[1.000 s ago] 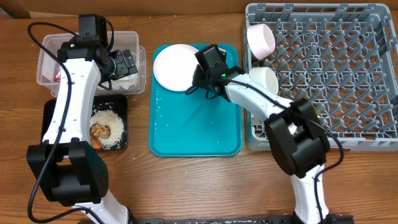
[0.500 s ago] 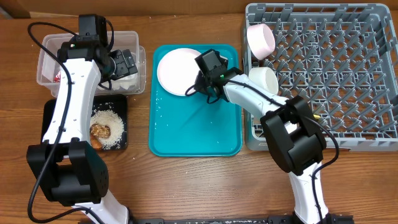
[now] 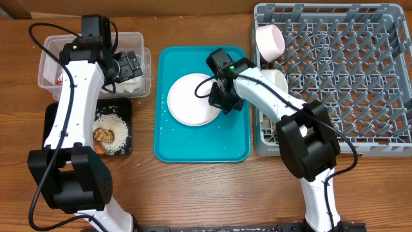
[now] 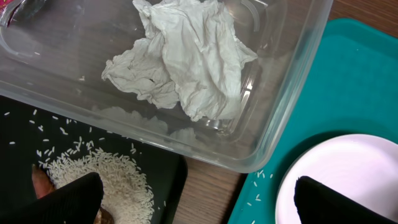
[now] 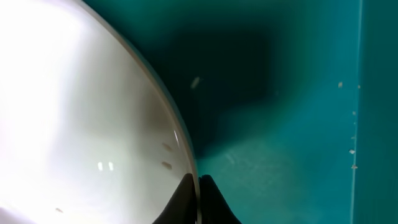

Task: Sort waste into correct bins and load items into the dishwasher
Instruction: 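Lift the pink plate with right gripper and stand it upright in rack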

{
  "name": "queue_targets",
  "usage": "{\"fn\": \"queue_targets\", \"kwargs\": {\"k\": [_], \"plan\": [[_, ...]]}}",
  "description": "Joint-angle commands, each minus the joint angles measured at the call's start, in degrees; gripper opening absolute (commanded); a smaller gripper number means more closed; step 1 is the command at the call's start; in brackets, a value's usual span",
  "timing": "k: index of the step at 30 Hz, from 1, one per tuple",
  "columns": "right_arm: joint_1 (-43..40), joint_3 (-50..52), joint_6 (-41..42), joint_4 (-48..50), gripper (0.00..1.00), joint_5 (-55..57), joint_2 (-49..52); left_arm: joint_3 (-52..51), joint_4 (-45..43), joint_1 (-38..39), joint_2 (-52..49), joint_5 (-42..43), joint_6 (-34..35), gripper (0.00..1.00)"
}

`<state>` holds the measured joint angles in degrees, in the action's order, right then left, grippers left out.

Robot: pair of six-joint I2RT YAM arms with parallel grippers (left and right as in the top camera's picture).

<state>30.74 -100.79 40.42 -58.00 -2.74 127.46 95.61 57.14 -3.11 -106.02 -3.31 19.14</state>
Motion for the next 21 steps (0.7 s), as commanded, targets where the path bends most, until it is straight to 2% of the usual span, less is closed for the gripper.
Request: {"fn": "queue_targets", "kwargs": {"k": [1,8,15,21], "plan": [[-0.1,-3.5,-6.3,-1.2,0.04,1.7,-2.3,1.0,-0.2,-0.1,0.4,-0.7,-0.9,1.0],[-0.1,-5.2,-11.0,-3.8,0.04,11.1,-11.4,1.0,-0.2,-0.1,0.4,-0.7,-0.9,1.0],[-0.1,-5.2,-10.9,-7.8,0.04,33.2,-22.9,1.0,-0.2,-0.1,0.4,-0.7,-0.9,1.0],[-0.8,-5.2,-10.9,-8.6,0.04,48.3,-28.5,1.0,-0.2,-0.1,0.4,-0.7,-0.9,1.0]]}}
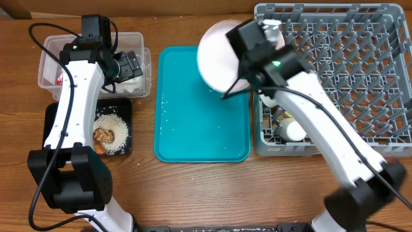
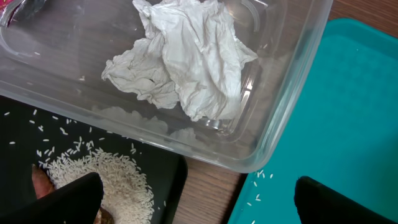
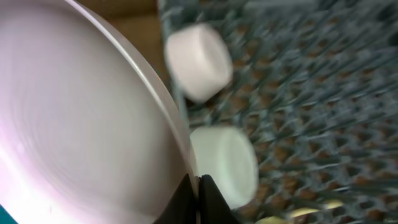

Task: Sort waste into correct bins and load items into the dishwasher
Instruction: 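Lift the pink plate with right gripper and stand it upright in rack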

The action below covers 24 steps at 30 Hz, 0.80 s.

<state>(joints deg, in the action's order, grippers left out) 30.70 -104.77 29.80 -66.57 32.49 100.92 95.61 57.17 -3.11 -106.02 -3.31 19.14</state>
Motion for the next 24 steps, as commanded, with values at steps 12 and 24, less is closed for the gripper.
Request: {"fn": "queue_targets", "kwargs": {"k": [12,24], "plan": [[-9.2,2.9,3.6,2.9,0.04,34.3,-2.4,1.0,-0.2,-0.1,0.4,-0.7,-0.9,1.0],[-18.1,7.7,3.2,13.7,0.04,31.7,3.2,1.0,-0.2,-0.1,0.4,-0.7,-0.9,1.0]]}}
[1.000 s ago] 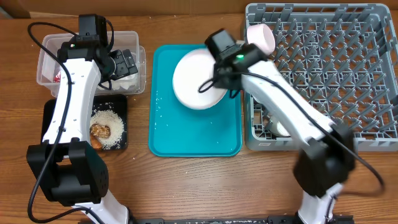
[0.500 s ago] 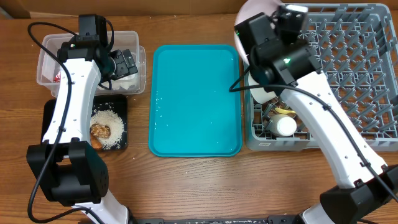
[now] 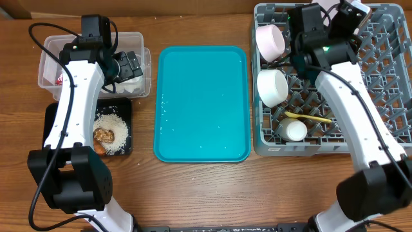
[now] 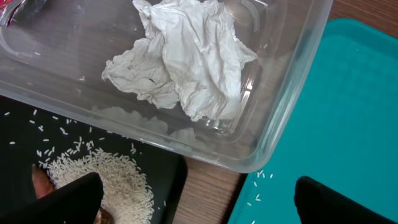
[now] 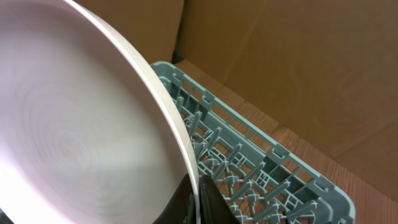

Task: Sort waste into correct bins and load items into the dishwasher
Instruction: 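Lift the pink plate with right gripper and stand it upright in rack, then open right gripper and withdraw it from the rack toward the front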

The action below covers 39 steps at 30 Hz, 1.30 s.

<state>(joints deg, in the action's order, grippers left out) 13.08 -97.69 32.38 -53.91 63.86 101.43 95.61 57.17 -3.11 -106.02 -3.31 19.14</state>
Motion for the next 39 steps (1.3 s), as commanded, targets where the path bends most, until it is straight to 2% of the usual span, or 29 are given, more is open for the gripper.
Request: {"fn": "queue_targets", "kwargs": {"k": [1,8,16,17,18,19,20,22,27,33,39], "plan": [[-0.7,0.6,0.6,1.3,0.04,0.4,3.7,1.0,-0.2,-0.1,0.4,-0.7,-0.9,1.0],[-1.7,0.6,0.6,1.6,0.04,0.0,10.1,1.0,-0.2,-0.1,0.4,-0.7,-0.9,1.0],[-1.7,0.6,0.6,1.6,0.05,-6.5,13.9,1.0,-0.2,-0.1,0.4,-0.7,-0.9,1.0],[-1.7,0.6,0.6,1.6,0.1,-7.0,13.9,1.0,-0.2,-0.1,0.4,-0.7,-1.0,1.0],[-1.7,0.6,0.6,1.6,0.29,-7.0,13.9,1.0,-0.2,-0.1,0.4,-0.7,-1.0,1.0],[-1.7,0.5,0.6,1.5,0.68,-7.0,13.7,1.0,-0.2,-0.1,0.4,-0.7,-0.9,1.0],[-1.7,0.5,0.6,1.0,0.87,-7.0,13.6,1.0,-0.2,-0.1,0.4,-0.7,-0.9,1.0],[-1.6,0.0,0.6,-0.7,1.0,-7.0,12.9,1.0,-0.2,-0.1,0.4,-0.7,-0.9,1.0],[-0.9,-2.6,0.6,-7.3,1.0,-11.1,7.9,1.0,-0.2,-0.1,0.4,-0.7,-0.9,1.0],[0.5,-3.9,0.1,-14.3,1.0,-21.1,-4.8,1.0,-0.2,-0.1,0.4,-0.7,-0.9,1.0],[4.0,-4.0,-17.2,-16.5,1.0,-40.7,-21.1,1.0,-0.2,-0.1,0.4,-0.7,-0.9,1.0]]}}
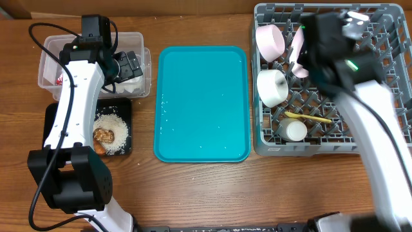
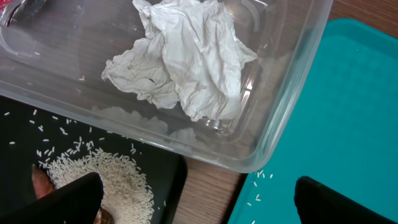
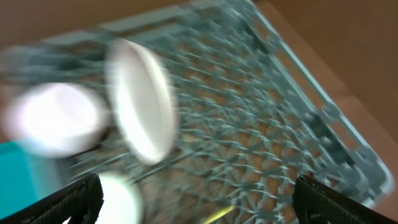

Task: Sort waste into correct bins and load items into the dishwasher
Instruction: 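Open right gripper and withdraw it from the rack toward the front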

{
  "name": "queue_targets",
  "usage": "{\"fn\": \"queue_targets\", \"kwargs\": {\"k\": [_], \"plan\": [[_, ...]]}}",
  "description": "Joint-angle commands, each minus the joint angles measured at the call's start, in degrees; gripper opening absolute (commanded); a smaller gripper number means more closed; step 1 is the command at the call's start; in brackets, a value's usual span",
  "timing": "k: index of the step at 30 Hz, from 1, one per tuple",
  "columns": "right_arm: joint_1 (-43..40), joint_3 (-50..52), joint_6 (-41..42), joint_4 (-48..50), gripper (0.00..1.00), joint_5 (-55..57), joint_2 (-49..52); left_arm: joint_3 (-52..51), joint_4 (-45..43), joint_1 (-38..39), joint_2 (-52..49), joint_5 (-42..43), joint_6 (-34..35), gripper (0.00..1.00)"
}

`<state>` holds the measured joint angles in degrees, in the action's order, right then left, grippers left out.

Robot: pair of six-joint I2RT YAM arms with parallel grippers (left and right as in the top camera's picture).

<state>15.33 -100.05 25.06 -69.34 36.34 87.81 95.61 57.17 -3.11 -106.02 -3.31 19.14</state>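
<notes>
A white plate (image 1: 297,49) stands on edge among the prongs of the grey dish rack (image 1: 386,96), near its back left. It also shows, blurred, in the right wrist view (image 3: 143,99). My right gripper (image 3: 199,202) is open and empty above the rack (image 3: 280,124), clear of the plate; overhead it is a blur (image 1: 322,38). My left gripper (image 2: 199,202) is open and empty, hanging over the edge of the clear bin (image 2: 292,106), which holds a crumpled tissue (image 2: 186,56).
In the rack are a pink bowl (image 1: 270,40), a white bowl (image 1: 271,87), a white cup (image 1: 295,131) and a yellow utensil (image 1: 309,117). The teal tray (image 1: 201,103) carries only rice grains. A black container (image 1: 122,109) holds rice and food scraps.
My right gripper was shut on the plate's rim above the back of the rack. Now the plate stands in the rack and the gripper is open, away from it. The left arm has not moved.
My right gripper was shut on the rim of the plate lying on the teal tray. Then it held the plate in the air by the rack's left side, then over the rack's back. Now the plate stands in the rack, let go. The left gripper stayed open throughout.
</notes>
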Motion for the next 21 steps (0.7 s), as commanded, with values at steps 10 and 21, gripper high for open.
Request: {"fn": "queue_targets", "kwargs": {"k": [10,21], "plan": [[3.5,-1.6,-12.9,-14.1,1.0,-24.7,-30.3,1.0,-0.2,-0.1,0.4,-0.7,-1.0,1.0],[3.5,-0.6,-12.5,-27.7,1.0,-27.0,-41.8,1.0,-0.2,-0.1,0.4,-0.7,-0.9,1.0]]}}
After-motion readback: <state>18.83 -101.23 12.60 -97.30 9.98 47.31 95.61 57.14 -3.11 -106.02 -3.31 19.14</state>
